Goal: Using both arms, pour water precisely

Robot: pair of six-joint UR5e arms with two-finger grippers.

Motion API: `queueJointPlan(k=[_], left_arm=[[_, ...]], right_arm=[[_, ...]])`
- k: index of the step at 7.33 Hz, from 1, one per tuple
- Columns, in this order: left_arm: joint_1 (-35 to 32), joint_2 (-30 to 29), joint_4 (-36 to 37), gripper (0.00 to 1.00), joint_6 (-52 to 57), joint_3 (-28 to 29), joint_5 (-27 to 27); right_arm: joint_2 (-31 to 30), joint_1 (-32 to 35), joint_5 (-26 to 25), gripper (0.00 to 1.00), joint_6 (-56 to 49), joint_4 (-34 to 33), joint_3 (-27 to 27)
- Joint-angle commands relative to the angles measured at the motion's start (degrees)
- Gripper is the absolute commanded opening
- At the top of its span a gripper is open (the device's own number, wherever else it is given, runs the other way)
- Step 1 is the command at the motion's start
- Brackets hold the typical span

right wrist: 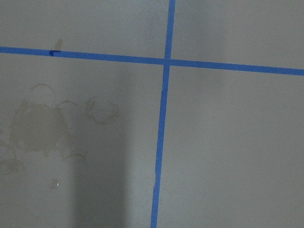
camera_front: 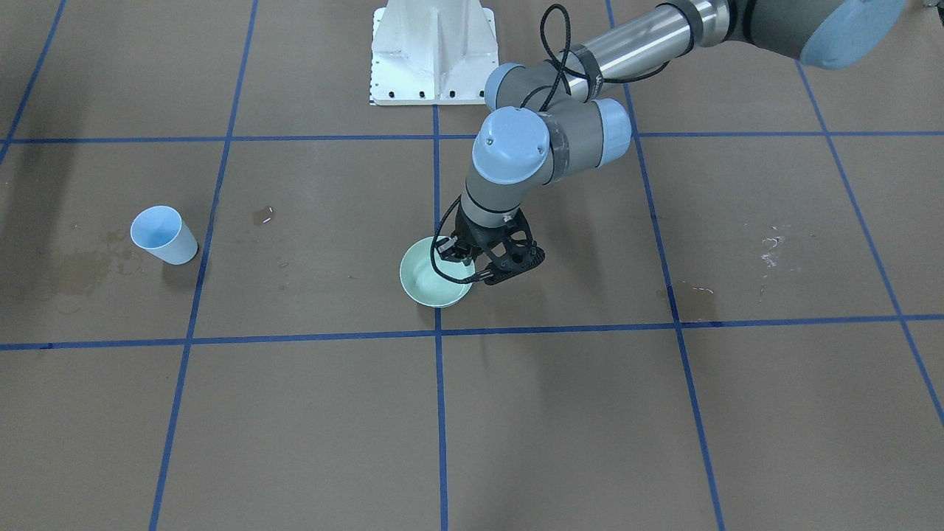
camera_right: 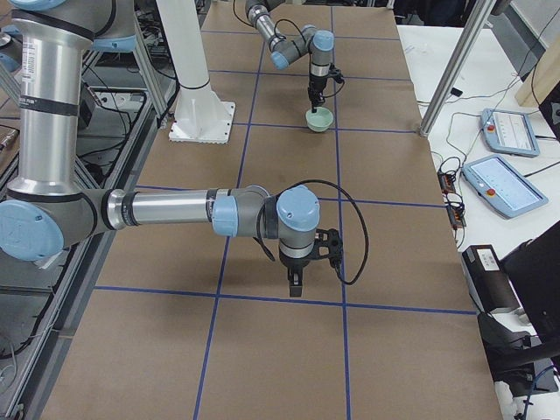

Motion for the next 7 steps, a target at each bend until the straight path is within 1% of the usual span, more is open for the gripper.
queueJointPlan(k=[1,2,3,4,5,6,7], left_arm=[[0.1,0.0,-1.7,0.99,0.4,0.5,0.0],[-0.1,0.1,-1.6,1.00,0.4,-0.3,0.1],[-0.7,0.2,-1.1,1.00,0.3,-2.7,0.2],[-2.8,0.6,1.2,1.00,0.4,-7.2,-0.1],[-4.7,1.4,9.1,1.00,0.6,-12.9,0.0],[-6.6,2.9,13.8,1.00,0.7,-18.0,-0.2],[-8.1,7.6,15.3,1.00,3.6,-24.0,-0.5]], right_arm=[[0.0,0.0,0.0,1.00,0.0,0.0,0.0],[0.1,0.0,0.0,1.00,-0.1,0.0,0.1],[0.5,0.0,0.0,1.00,-0.1,0.0,0.6],[3.5,0.1,-0.2,1.00,0.0,-0.1,0.7],[8.6,0.1,-3.3,1.00,0.0,-0.8,0.3],[6.4,0.1,-3.4,1.00,0.2,-0.2,1.8],[5.5,0.0,-3.3,1.00,1.9,-0.2,2.8]])
